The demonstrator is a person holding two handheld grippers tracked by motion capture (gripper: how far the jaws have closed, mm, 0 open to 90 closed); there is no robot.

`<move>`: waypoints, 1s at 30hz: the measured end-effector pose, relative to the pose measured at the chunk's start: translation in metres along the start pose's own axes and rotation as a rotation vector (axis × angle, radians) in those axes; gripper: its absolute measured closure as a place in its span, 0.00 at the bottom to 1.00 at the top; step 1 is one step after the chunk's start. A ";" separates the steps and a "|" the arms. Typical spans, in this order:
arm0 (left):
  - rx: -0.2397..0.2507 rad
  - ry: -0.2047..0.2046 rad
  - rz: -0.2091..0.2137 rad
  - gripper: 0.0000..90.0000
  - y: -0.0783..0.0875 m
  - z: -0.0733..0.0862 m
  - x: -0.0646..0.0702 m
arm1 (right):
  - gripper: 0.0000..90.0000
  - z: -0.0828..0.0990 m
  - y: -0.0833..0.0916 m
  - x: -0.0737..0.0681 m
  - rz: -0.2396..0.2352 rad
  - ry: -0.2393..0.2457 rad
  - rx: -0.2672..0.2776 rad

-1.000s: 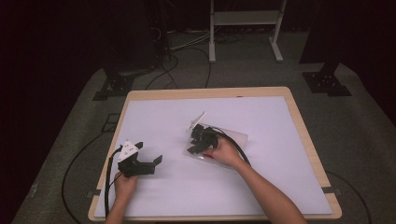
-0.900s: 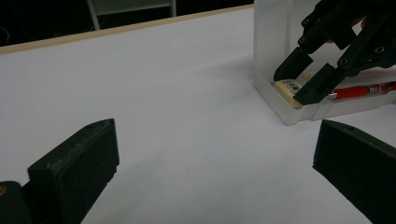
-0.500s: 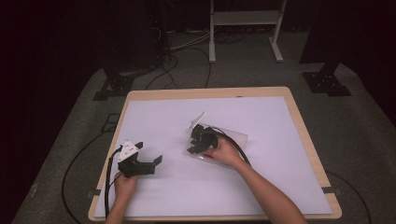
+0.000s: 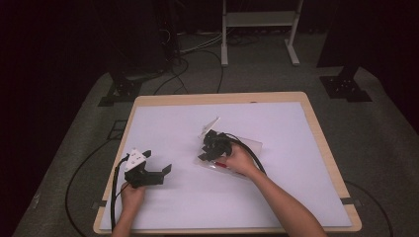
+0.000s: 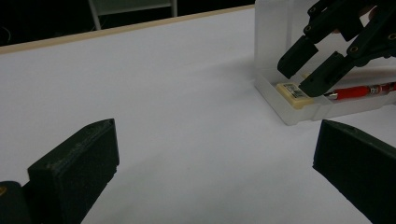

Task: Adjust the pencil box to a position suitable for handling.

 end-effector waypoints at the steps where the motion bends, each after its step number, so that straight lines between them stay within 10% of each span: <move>1: 0.000 0.000 0.000 0.00 0.000 0.000 0.000 | 0.62 0.000 0.001 0.000 0.000 -0.001 0.002; 30: 0.003 0.004 -0.005 0.00 0.001 0.000 -0.001 | 0.55 0.032 0.057 -0.006 -0.017 -0.011 0.060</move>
Point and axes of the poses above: each handheld gripper's, and its own axes: y roughly backward along the jaws, z roughly out of its underside, x roughly to its right, the point moved 9 cm from there along -y, roughly forward along the jaws, and after that the axes turned 7 degrees about z, right-handed, at the moved point
